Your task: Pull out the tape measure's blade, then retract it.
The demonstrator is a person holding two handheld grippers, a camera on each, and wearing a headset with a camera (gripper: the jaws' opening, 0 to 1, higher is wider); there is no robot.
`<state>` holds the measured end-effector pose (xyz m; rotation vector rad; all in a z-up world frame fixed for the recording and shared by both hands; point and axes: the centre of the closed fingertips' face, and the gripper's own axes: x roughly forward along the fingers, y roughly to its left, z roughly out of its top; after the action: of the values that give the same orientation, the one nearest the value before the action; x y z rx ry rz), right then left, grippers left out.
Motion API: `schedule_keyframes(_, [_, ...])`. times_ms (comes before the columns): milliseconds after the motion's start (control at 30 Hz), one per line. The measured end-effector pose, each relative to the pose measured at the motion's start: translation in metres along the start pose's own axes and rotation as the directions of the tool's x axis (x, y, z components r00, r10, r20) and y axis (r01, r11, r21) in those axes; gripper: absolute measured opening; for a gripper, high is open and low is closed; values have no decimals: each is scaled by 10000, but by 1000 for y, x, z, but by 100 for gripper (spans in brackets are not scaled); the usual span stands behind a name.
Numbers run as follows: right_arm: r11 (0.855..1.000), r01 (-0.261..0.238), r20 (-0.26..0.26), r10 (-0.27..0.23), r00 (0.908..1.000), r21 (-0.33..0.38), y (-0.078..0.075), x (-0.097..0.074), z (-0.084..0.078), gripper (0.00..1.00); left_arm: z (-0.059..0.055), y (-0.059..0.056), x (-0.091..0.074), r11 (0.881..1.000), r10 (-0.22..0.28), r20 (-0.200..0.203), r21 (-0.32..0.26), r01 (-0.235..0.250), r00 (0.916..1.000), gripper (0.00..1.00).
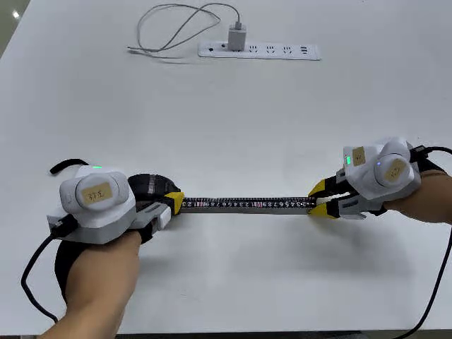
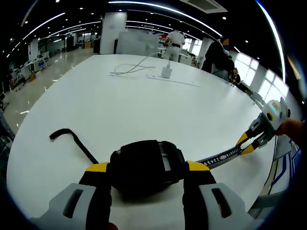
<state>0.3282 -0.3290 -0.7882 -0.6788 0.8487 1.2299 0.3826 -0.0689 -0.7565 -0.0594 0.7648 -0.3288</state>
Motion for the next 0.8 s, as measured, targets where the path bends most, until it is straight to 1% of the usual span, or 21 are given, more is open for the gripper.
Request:
schedule_keyframes(233, [10000,66,-72,-67,10000,-59,-1,0,0,10,-1,0,0,10000,-32,2,-17,32,10000,55])
schedule_keyframes(333, [10000,86,-49,-86,10000,8,-1,0,0,10,-1,1,0,9999,-57,39,-112,58,10000,55])
schedule_keyframes(533, [9999,137,-71,-137,9999,51,-2,0,0,10,-1,0,0,9999,-94,24,-121,95,10000,55])
schedule_keyframes(633, [9998,170,191,-172,9997,93,-3,-1,8,10,-1,0,0,9998,-125,19,-167,125,9999,55])
schedule_keyframes(800, [9999,164,231,-164,9996,17,-3,2,14,10,-2,0,-1,9995,-177,11,-248,177,9998,55])
